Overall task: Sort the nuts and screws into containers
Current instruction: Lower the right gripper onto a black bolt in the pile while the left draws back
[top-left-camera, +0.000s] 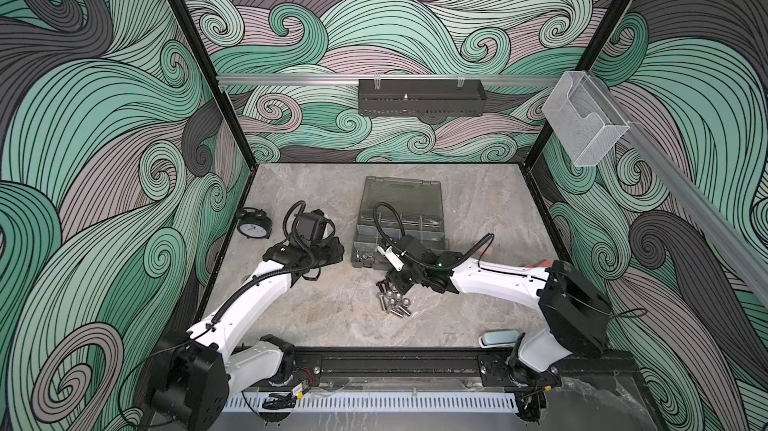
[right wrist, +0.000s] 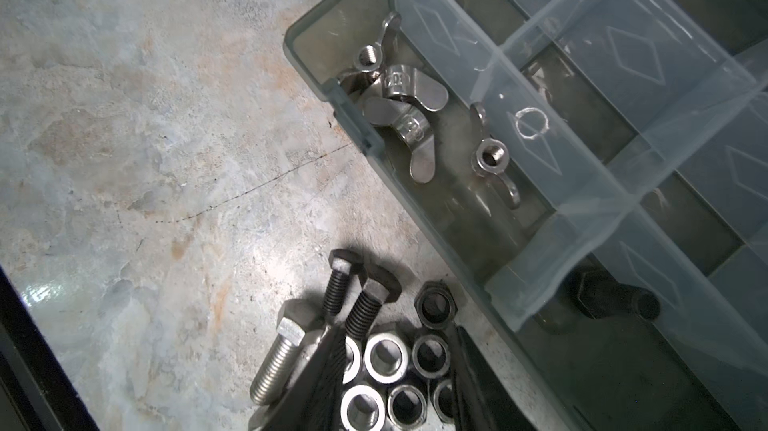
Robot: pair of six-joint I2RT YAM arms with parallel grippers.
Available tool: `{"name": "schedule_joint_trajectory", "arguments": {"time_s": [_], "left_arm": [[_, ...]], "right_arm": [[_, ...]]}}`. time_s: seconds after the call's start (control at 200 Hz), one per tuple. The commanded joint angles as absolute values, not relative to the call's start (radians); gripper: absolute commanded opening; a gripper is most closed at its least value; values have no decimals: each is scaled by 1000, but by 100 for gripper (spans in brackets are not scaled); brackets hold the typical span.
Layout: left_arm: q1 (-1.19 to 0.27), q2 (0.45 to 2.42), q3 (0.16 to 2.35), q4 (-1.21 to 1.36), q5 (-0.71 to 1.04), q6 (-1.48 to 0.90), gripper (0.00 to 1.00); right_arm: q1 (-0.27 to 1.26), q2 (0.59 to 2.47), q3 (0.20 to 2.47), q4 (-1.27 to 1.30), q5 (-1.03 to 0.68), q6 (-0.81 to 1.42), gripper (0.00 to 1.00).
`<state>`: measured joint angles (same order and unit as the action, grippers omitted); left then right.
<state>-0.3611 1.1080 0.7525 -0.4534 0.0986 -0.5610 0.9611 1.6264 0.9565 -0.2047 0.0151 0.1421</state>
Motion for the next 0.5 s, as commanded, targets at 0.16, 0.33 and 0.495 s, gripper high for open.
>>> {"name": "schedule_joint_trajectory", "arguments": {"time_s": [0.16,0.33,0.495], "left_arm": [[-333,1067,695,-438,57,-586,34],[-330,1106,711,-449,82,-588,34],[-327,1133,735,-480,111,-581,34]], "right_arm": [[1000,1698,1018,-226,28,181,39],[1010,1709,1008,-241,52,205,38],[1012,1715,992,-237,50,218,35]]}}
